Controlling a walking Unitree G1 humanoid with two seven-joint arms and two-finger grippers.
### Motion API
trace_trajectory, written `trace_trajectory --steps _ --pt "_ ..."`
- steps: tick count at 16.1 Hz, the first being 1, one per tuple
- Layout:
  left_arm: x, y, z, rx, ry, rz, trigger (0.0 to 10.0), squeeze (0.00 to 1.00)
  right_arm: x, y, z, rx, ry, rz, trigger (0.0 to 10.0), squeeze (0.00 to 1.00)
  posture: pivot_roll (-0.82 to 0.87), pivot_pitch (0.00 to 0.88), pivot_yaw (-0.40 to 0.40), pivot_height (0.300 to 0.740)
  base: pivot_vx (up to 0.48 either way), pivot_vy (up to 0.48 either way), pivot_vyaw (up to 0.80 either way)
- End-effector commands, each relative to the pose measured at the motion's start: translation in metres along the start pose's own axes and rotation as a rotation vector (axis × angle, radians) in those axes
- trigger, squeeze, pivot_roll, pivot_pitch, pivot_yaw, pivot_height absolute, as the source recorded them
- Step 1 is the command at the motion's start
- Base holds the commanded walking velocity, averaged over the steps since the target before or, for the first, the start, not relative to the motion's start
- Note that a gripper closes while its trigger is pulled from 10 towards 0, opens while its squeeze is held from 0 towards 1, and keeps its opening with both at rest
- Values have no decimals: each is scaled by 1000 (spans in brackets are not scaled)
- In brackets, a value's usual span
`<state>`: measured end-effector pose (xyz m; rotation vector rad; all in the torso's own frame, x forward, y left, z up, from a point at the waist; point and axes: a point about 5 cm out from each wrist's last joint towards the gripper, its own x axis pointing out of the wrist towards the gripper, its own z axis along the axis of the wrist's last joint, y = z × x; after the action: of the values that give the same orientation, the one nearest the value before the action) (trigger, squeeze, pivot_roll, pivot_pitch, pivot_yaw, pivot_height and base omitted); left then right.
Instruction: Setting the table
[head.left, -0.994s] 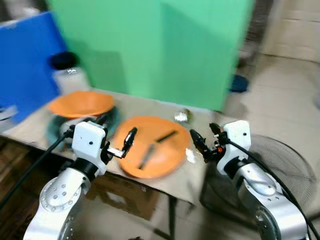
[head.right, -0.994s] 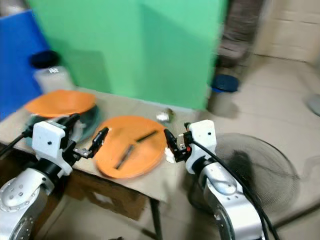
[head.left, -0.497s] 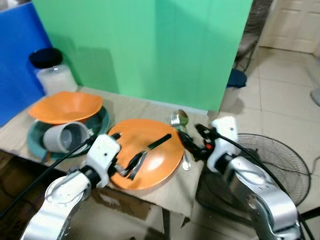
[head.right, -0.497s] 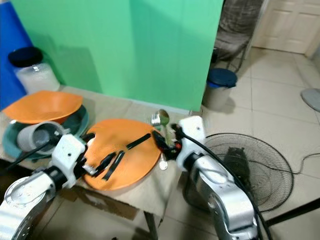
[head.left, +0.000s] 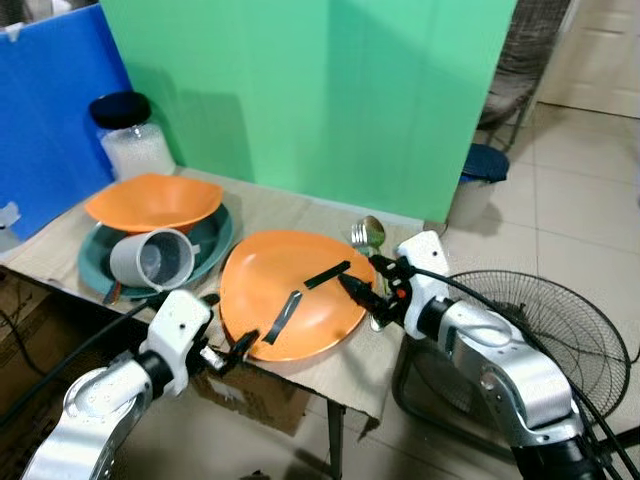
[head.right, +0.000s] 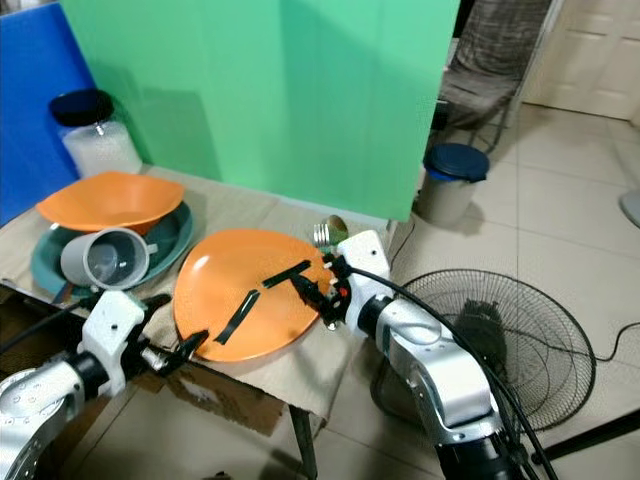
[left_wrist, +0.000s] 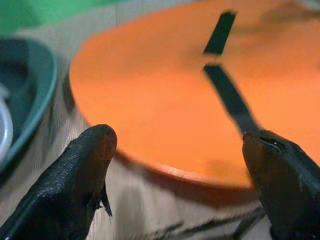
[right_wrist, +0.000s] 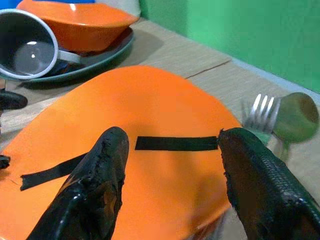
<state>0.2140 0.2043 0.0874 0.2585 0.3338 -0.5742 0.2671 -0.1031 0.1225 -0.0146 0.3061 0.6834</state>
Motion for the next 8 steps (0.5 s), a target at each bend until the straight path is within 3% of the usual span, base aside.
trace_trajectory --steps 1,5,8 --pt "-6 9 -7 0 23 40 10000 0 3 0 6 -26 -19 11 10000 0 163 0 47 740 0 0 0" --pt "-9 4 -22 -62 20 15 10000 0 13 -6 6 -50 -16 5 10000 0 163 0 48 740 0 0 0" --pt "-9 1 -30 -55 51 -19 10000 0 21 -15 8 -12 3 -41 10000 0 168 0 42 740 0 0 0"
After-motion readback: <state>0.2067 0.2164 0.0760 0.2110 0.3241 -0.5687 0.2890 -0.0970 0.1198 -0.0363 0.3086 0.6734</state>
